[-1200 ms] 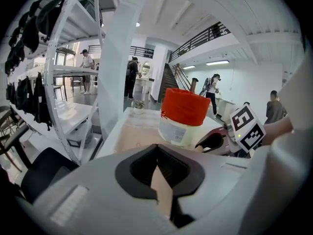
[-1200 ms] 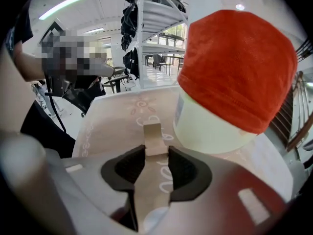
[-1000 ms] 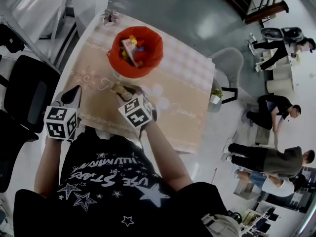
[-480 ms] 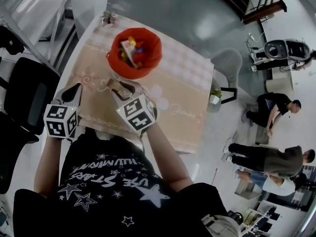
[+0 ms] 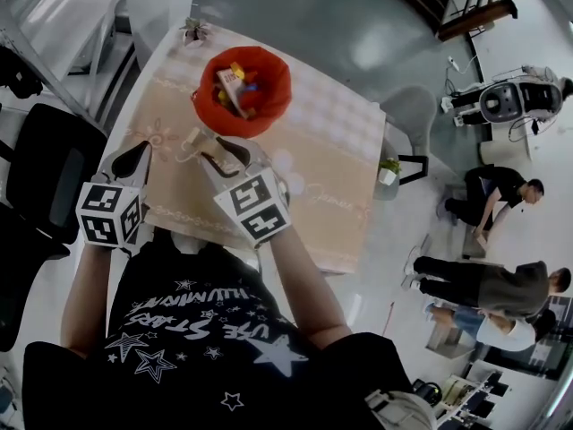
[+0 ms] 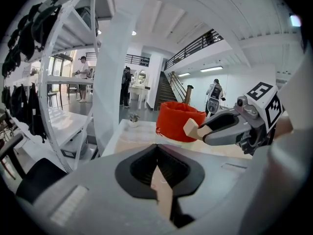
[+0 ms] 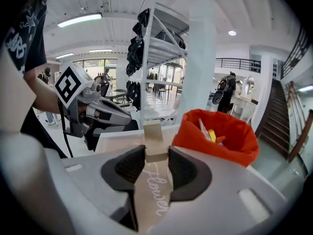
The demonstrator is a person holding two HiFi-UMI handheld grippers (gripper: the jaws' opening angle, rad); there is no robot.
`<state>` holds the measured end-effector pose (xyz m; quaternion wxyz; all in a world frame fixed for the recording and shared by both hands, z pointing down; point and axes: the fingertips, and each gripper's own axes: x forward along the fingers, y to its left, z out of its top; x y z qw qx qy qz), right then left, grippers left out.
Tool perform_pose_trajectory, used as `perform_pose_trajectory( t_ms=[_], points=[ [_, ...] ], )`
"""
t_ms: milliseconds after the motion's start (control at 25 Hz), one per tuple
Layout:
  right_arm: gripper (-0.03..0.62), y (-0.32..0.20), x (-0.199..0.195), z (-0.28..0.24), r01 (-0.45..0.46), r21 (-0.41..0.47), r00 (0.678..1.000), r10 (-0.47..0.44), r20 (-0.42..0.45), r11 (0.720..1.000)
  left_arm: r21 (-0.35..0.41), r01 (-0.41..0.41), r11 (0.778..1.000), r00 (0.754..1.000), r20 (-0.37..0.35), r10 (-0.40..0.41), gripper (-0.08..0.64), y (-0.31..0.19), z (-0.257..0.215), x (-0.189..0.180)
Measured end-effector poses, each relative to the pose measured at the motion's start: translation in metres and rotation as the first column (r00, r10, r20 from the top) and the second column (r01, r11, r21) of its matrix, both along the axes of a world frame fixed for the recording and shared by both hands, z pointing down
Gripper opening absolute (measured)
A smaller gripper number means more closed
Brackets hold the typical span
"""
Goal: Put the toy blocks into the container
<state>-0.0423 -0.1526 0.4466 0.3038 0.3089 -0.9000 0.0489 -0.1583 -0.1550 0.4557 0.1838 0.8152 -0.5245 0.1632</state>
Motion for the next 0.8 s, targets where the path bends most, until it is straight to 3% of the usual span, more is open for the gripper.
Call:
perform_pose_trajectory(
  t_ms=[160,800],
  points=[
    [0.153,0.001,-0.001,-0.022,-0.009,0.026,0.999,0.008,0.038,1.0,0.022,-0.005,1.0,1.0,-0.008,0.005,0.008,0.0,-0.01,0.002],
    [0.153,-0.044,0.025,-0.073,-0.107,0.147,0.993,0.1,0.057,0.983,0.062,0.025,0.998,1.0,-0.013,-0.024,0.008,-0.012,-0.023,-0.009]
  ],
)
